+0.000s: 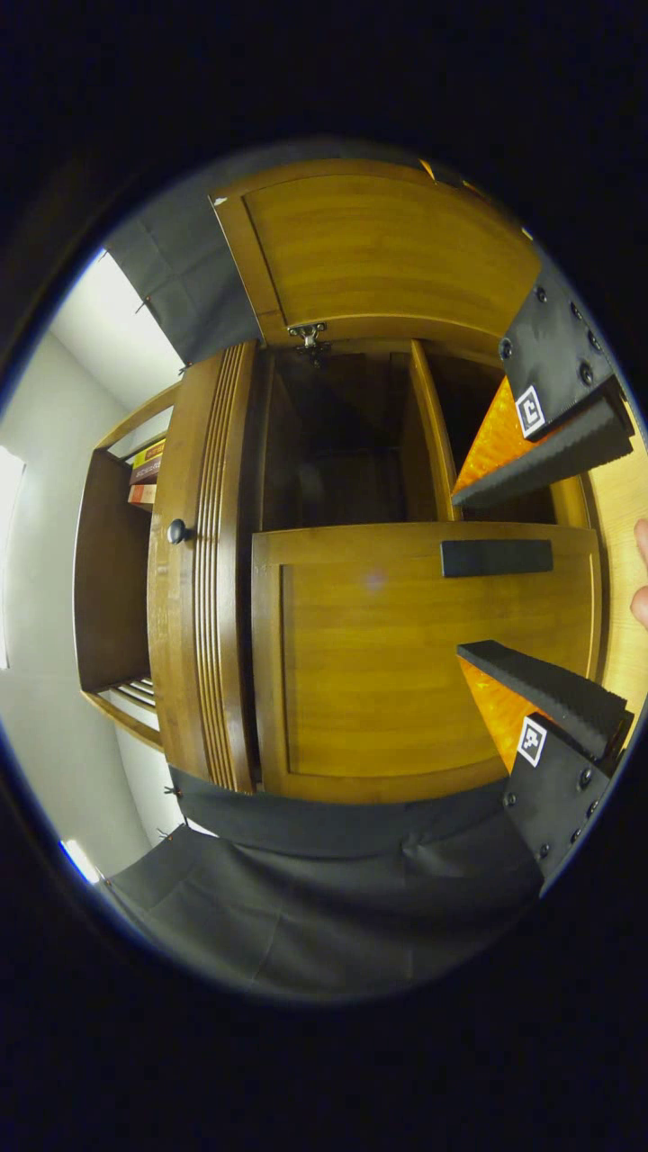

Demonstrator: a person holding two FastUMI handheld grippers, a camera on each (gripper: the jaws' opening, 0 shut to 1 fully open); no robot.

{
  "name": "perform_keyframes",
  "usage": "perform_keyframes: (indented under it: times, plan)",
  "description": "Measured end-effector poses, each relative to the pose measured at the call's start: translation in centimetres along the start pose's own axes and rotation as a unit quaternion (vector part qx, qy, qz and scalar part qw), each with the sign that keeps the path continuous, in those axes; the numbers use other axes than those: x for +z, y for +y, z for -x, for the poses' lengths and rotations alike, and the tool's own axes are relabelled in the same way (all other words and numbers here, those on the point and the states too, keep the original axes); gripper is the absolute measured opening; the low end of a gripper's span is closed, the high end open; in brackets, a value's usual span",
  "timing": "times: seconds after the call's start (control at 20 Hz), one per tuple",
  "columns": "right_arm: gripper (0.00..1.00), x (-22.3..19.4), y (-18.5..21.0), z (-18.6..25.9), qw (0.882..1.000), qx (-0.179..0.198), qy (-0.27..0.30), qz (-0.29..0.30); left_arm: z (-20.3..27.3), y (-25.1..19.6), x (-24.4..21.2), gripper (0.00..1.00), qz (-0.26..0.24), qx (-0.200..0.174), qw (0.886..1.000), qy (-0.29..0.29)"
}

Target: Open the right door of the double-door shoe cabinet with the right hand, and open the left door with the left hand.

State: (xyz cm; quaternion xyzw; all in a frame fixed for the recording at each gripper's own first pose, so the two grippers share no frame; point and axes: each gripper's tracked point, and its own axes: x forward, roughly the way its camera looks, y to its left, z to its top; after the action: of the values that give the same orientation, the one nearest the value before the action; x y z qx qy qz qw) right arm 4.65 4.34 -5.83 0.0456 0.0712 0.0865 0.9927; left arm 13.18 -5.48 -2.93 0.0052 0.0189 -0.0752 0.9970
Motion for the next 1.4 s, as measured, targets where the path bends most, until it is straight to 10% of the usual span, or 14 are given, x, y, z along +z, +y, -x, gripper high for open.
perform_keyframes:
  times: [0.05, 0.55, 1.05, 1.4]
  plan:
    - [0.89, 0.0, -0.1, 0.3, 1.0, 0.0, 0.001, 0.001, -0.8, -0.4, -1.1, 0.95, 0.007, -0.01, 1.0, 0.013]
    - [1.0, 0.8, -1.7, 1.3, 1.0, -0.02, -0.007, 0.008, -7.1, 0.8, -8.8, 0.93, 0.023, 0.004, 0.997, 0.078]
    - [1.0, 0.6, -1.5, 0.8, 1.0, -0.014, -0.003, 0.018, -7.5, -0.2, -9.3, 0.41, 0.018, 0.001, 0.998, 0.06]
    - [1.0, -0.1, -1.2, 1.7, 1.0, -0.017, 0.007, 0.006, -6.7, -0.3, -9.0, 0.34, 0.007, 0.007, 0.997, 0.072]
